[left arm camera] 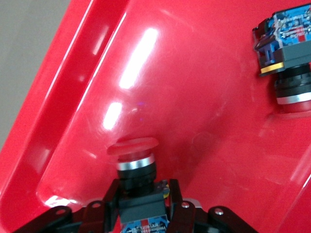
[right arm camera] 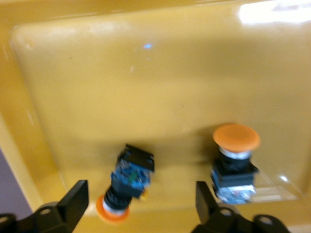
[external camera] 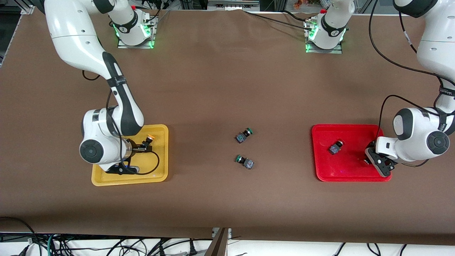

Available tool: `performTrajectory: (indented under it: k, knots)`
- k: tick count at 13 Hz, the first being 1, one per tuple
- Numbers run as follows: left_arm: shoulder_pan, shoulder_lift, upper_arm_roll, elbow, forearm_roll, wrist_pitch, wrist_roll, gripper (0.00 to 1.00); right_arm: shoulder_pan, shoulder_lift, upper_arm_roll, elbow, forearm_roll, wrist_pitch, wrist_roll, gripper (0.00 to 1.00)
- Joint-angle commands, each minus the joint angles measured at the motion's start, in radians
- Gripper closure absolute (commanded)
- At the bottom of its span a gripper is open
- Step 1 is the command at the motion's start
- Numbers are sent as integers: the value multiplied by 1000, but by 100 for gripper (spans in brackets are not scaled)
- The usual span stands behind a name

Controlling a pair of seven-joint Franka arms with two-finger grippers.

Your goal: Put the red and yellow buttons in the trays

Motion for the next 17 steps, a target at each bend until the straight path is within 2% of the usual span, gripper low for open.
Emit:
performTrajectory:
  k: [1, 3, 5, 7, 10, 14, 16, 17]
  knots:
    - [-15, -22, -17, 1, 23, -10, 13, 0, -44, -100, 3, -9, -4, -115, -121, 0]
    - [-13, -51, -23, 3, 20, -33, 8, 0, -70, -163, -16, -9, -6, -212, -152, 0]
    - [-15, -125, -71, 13, 14, -163, -19, 0, -69, -223, -50, -9, -32, -298, -187, 0]
    - [-15, -208, -122, 14, 14, -350, -158, 0, -66, -308, -50, -9, -87, -356, -228, 0]
    - [-12, -350, -210, 17, -28, -545, -350, 0, -70, -451, -43, -10, -87, -459, -212, 0]
    - [-15, -544, -364, 39, -52, -706, -712, 0, -77, -605, 9, -58, -92, -534, -216, 0]
    - [-15, -553, -449, 104, -48, -836, -872, 0, -107, -660, 17, -59, -99, -562, -221, 0]
    - [-15, -553, -466, 140, -48, -872, -922, 0, -145, -706, 17, -65, -96, -554, -227, 0]
